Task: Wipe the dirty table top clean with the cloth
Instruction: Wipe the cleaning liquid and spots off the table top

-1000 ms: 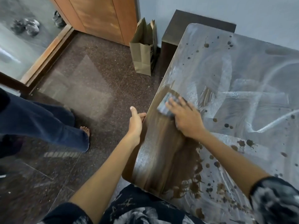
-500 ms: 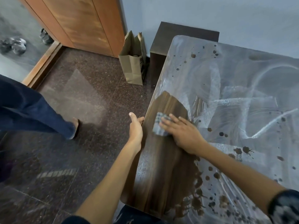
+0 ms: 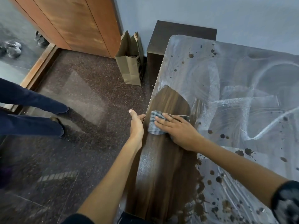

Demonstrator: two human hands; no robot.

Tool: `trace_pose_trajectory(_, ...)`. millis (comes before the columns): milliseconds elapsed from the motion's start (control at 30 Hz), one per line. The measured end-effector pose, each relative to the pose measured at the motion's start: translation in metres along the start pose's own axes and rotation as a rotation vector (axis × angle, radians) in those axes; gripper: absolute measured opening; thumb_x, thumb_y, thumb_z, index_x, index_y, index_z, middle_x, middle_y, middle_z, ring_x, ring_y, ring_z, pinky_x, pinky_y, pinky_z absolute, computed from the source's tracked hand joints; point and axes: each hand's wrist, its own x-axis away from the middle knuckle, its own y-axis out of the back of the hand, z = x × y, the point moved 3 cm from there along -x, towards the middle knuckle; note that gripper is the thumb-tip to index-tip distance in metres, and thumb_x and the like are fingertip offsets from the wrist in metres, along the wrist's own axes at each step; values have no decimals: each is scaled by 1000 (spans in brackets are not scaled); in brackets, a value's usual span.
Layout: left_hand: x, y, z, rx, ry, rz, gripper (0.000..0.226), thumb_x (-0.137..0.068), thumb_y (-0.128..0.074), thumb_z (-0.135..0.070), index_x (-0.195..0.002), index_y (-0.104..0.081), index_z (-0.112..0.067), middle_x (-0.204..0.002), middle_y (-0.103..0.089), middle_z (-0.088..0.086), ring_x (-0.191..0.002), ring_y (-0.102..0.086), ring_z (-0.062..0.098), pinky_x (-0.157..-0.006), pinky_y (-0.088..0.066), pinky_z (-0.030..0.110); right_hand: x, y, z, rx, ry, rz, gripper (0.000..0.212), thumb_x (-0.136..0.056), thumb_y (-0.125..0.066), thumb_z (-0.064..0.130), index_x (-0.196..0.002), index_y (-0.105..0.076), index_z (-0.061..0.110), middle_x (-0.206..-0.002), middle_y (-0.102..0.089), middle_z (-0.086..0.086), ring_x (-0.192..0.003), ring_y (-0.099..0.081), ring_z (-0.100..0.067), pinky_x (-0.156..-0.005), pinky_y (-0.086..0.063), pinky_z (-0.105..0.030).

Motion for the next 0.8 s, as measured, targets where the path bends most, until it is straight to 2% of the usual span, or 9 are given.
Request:
trace_pose_trajectory(67,-3,1,-2,7,15,-11,76,-94,-3,-57,-110,-60,-9,-122,-60,10,-96,-55,17,-91,-40,31,-3,6,-19,42,-45,-7,73,-89,-41,3,-148,-8,30,-155,-4,12,-143,4,-11,-116,-8,-34)
trace_pose_trajectory(200,-3,-2,-7,23,37,9,73,-94,-3,-56,-109,-58,-10,-112,-60,5,-92,-55,13,-86,-36,28,-53,29,-59,-43,-376,-98,66,-90,-36,2,-148,-14,22,-157,-11,4,-145,-4,-20,-115,-12,-39)
trace_pose_trajectory(267,-6,-3,-7,13,44,7,75,-94,-4,-57,-113,-58,-9,-114,-61,6,-91,-55,14,-86,-37,29,-76,33,-57,-84,-474,-134,64,-91,-36,3,-148,-15,20,-158,-10,1,-145,-3,-24,-115,-11,-42)
trace_pose_trajectory(333,-7,-3,-6,18,54,4,78,-93,-4,-58,-120,-55,-7,-118,-60,8,-96,-54,16,-88,-37,30,-85,31,-37,-88,-451,-147,65,-89,-37,0,-148,-15,19,-158,-10,0,-145,-4,-24,-115,-10,-44)
trace_pose_trajectory(433,-11,-3,-4,9,37,-2,79,-94,-2,-56,-124,-54,-5,-128,-56,11,-111,-53,21,-94,-34,28,-63,18,2,-59,-236,-121,66,-91,-37,2,-148,-12,21,-157,-11,4,-145,-4,-19,-115,-11,-38)
trace_pose_trajectory(533,-12,-4,-4,34,24,8,80,-94,-1,-56,-120,-57,-4,-120,-61,14,-94,-57,17,-84,-40,28,-26,10,7,-15,-117,-64,67,-92,-38,8,-149,-8,27,-157,-7,10,-145,-1,-12,-115,-6,-33)
trace_pose_trajectory(600,-15,-4,-5,41,42,21,81,-93,-1,-57,-120,-56,-4,-120,-60,12,-92,-56,16,-82,-40,29,-22,15,-14,6,-160,-72,70,-90,-40,6,-148,-10,28,-156,-8,11,-145,-2,-12,-116,-7,-35)
trace_pose_trajectory(733,-17,-6,-8,50,53,25,79,-93,-2,-57,-120,-55,-5,-113,-61,7,-94,-56,16,-85,-39,30,-63,37,-68,-34,-461,-145,65,-91,-39,4,-148,-13,20,-157,-11,3,-145,-5,-21,-115,-15,-42)
trace_pose_trajectory(800,-17,-8,-8,30,50,13,78,-93,-3,-59,-121,-55,-8,-111,-62,5,-92,-58,15,-85,-40,31,-86,40,-76,-62,-537,-153,64,-92,-40,6,-148,-12,17,-158,-8,-1,-145,-3,-25,-115,-14,-44)
